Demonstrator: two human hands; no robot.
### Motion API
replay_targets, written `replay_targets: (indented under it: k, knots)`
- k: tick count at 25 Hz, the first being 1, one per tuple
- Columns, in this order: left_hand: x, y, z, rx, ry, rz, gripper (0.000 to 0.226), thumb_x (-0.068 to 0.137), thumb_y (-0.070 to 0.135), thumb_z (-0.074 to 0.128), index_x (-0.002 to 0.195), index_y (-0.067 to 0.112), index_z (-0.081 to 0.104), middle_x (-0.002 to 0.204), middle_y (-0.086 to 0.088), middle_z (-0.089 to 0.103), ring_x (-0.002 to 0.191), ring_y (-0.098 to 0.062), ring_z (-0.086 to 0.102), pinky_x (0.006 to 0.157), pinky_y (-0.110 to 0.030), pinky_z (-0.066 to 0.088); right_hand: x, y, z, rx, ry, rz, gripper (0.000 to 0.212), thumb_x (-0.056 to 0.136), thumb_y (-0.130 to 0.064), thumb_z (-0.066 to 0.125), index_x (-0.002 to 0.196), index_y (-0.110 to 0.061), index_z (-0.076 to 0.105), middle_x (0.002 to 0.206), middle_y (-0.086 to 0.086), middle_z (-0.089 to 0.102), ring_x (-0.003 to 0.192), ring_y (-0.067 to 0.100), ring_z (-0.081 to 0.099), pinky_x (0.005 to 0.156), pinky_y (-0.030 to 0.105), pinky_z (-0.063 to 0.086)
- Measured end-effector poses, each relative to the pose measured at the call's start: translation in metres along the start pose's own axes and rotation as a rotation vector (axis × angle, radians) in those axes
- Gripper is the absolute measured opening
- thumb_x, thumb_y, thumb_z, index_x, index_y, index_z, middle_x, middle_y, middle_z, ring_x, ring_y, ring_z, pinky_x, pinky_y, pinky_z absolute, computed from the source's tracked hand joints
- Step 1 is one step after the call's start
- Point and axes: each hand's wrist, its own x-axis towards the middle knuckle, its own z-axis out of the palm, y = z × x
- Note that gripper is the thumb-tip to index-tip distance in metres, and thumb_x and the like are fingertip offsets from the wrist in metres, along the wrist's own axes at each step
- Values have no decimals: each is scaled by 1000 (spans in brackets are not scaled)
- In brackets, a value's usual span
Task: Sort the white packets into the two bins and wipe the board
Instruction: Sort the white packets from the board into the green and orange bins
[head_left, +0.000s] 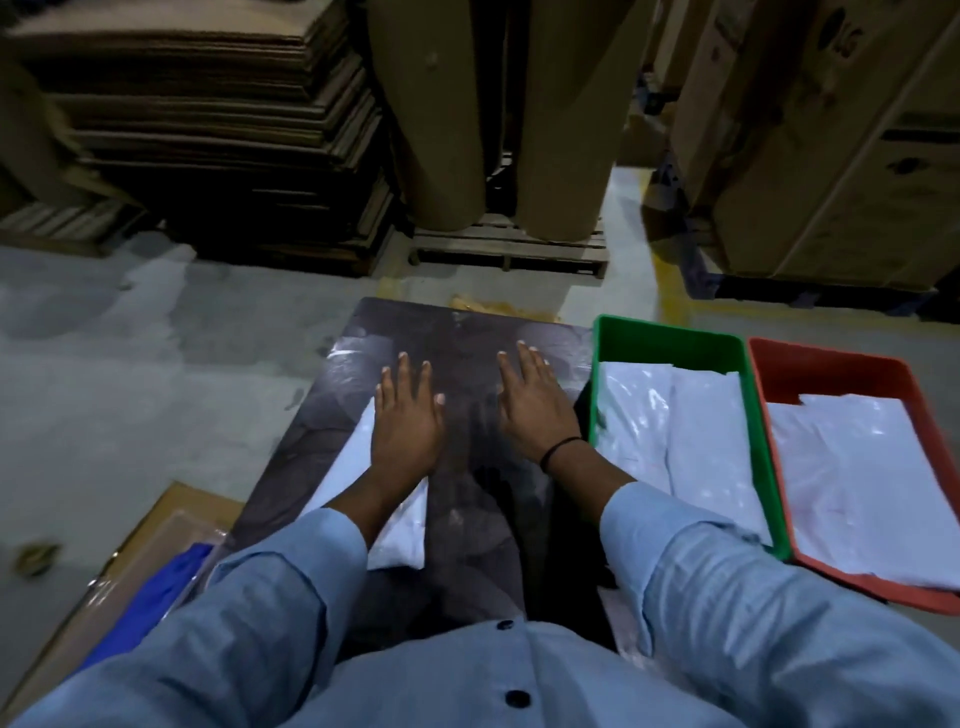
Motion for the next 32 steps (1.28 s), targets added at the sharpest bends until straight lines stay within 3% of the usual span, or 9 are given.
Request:
replay_targets:
  k: [3, 8, 10, 14, 21, 25, 27, 30, 32]
  knots:
    - [-11, -50, 1, 26, -56, -80, 56, 108, 32, 36, 158, 9, 27, 167, -23, 10, 152, -48, 11, 124, -56, 11, 9, -32, 24, 15, -59, -35, 56, 103, -29, 30, 154, -7, 25, 162, 24, 16, 150, 39, 15, 123, 47, 13]
    - [-34, -110, 13, 61, -214, -170, 68, 105, 49, 36, 162, 18, 16, 169, -16, 1, 153, -46, 7, 124, -56, 7, 11, -69, 65, 19, -188, -74, 56, 104, -27, 32, 157, -11, 19, 164, 18, 8, 152, 35, 7, 124, 43, 9]
    - [-45, -122, 17, 48, -237, -146, 75, 99, 59, 34, 160, 17, 26, 168, -18, 12, 149, -52, 18, 120, -61, 16, 6, -80, 80, 5, -231, -91, 57, 105, -28, 32, 157, -11, 17, 165, 18, 7, 152, 34, 6, 124, 42, 8]
    - [-58, -137, 31, 62, -263, -60, 78, 90, 63, 41, 146, 10, 51, 153, -27, 43, 123, -58, 53, 98, -69, 43, -18, -100, 107, -9, -315, -115, 62, 104, -38, 35, 156, -8, 20, 164, 21, 5, 152, 37, 8, 124, 41, 6]
    - [-55, -146, 33, 71, -236, -96, 70, 93, 54, 44, 145, 8, 52, 150, -29, 45, 121, -57, 55, 97, -70, 43, -42, -106, 136, -65, -425, -130, 71, 98, -50, 42, 155, -12, 23, 164, 20, -4, 152, 39, 2, 124, 48, 9]
    - [-52, -153, 34, 86, -194, -121, 67, 97, 37, 63, 154, 11, 40, 161, -27, 29, 138, -56, 39, 113, -66, 29, -42, -98, 128, -101, -423, -146, 68, 99, -49, 42, 157, -21, 20, 165, 16, 3, 151, 38, 2, 124, 49, 6]
    - [-54, -154, 33, 105, -203, -111, 69, 96, 36, 63, 155, 12, 37, 162, -26, 27, 140, -55, 35, 115, -64, 29, -40, -92, 121, -136, -400, -136, 65, 97, -44, 44, 155, -22, 23, 164, 16, 12, 151, 38, 6, 123, 50, 8]
    - [-59, -149, 34, 121, -209, -123, 69, 96, 49, 52, 154, 12, 40, 160, -26, 29, 138, -55, 37, 112, -61, 35, -33, -75, 112, -175, -396, -43, 69, 86, -33, 44, 152, -20, 31, 160, 18, 20, 149, 41, 12, 122, 52, 10]
    - [-63, -145, 35, 132, -223, -116, 82, 88, 66, 43, 149, 12, 48, 154, -27, 40, 127, -55, 49, 99, -59, 47, -27, -63, 107, -185, -381, 54, 71, 77, -32, 39, 146, -16, 39, 158, 19, 24, 145, 43, 20, 120, 53, 18]
